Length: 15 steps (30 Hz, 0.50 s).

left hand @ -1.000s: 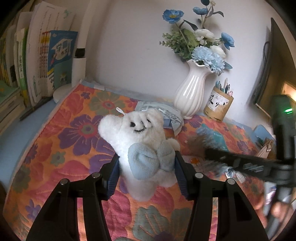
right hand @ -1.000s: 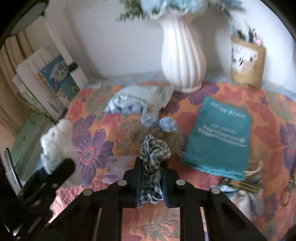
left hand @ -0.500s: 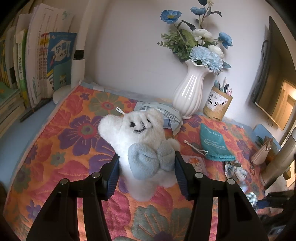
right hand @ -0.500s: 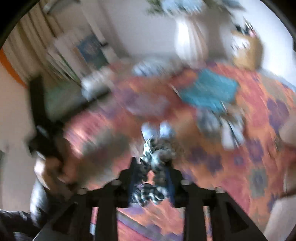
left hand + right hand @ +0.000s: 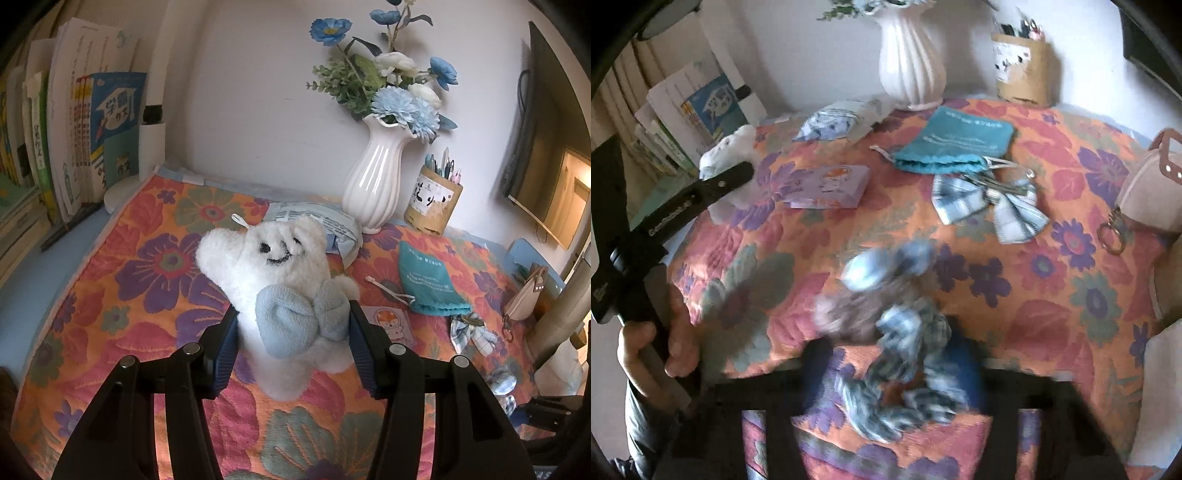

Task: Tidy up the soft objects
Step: 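Carry the scrunchie and white plush bear with both tools to the bowl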

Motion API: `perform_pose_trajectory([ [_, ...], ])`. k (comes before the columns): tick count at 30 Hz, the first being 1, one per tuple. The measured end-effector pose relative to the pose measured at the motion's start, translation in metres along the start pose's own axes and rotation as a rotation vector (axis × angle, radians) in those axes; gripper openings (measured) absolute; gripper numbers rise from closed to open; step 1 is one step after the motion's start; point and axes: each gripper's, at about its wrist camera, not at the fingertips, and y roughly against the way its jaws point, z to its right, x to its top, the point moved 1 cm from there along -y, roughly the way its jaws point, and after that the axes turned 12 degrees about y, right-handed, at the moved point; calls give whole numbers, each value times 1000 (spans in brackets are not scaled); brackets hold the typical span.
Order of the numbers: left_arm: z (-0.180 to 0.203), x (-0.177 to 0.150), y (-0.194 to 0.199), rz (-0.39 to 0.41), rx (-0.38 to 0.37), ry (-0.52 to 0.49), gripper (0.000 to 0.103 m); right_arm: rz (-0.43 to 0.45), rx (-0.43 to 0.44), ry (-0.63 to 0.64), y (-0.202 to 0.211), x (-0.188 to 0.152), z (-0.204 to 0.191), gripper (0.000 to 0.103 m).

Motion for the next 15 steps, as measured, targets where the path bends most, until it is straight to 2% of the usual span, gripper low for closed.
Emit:
perform_pose_trajectory([
  [4,11,-4,8,-8,-25,-47,52,43,10,7,8,-3,-4,33],
  [8,31,-14,33,-35,-121,-37,51,109,17,-3,40,-5,1,33],
  [15,106,-25,75,-32,-248,-142,51,219,-12,-69,111,-16,31,33],
])
